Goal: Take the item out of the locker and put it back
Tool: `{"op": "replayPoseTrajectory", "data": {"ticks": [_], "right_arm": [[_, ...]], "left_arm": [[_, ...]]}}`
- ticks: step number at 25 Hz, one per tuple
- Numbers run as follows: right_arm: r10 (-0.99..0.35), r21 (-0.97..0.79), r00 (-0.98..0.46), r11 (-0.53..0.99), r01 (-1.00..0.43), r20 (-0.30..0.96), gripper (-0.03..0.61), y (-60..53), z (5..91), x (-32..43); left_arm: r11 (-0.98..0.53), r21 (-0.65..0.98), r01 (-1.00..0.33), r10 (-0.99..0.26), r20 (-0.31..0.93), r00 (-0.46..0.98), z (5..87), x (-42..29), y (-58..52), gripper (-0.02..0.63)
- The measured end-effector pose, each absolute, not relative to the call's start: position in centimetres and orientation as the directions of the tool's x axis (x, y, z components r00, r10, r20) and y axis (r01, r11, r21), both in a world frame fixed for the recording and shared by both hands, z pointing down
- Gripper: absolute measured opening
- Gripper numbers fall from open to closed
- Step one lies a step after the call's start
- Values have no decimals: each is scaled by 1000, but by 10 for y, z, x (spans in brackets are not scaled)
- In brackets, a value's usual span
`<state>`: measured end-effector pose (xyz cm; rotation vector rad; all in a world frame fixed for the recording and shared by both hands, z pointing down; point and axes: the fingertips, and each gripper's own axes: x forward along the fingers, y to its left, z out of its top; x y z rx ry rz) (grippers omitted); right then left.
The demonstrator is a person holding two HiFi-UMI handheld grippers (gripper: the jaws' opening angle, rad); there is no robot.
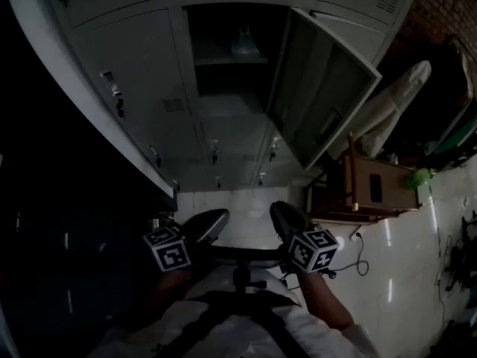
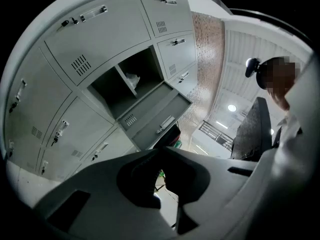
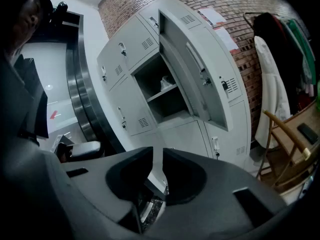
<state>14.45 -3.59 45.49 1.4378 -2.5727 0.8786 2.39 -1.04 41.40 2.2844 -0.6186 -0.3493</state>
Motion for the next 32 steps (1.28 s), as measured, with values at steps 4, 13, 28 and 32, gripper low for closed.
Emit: {"op": "replayPoseTrajectory", "data": {"ticks": [4, 13, 28, 32], "right_arm": [[-752, -446, -574, 413, -794, 324, 62, -38, 453, 151], [-730, -437, -612, 464, -770, 304, 63, -49, 449, 167], [-689, -448, -649, 493, -746, 322, 63, -56, 462, 171], [-688, -448, -653, 498, -743, 318, 62, -57, 469, 172]], "left_arm": [[-613, 717, -333, -536, -68, 841, 416, 33, -10, -6], [-600, 713, -363, -582, -78, 810, 418, 52, -14, -7], [-562, 718, -410, -631, -52, 774, 429, 60, -10, -6], [-564, 717, -408, -632, -57, 773, 429, 59, -8, -7]]}}
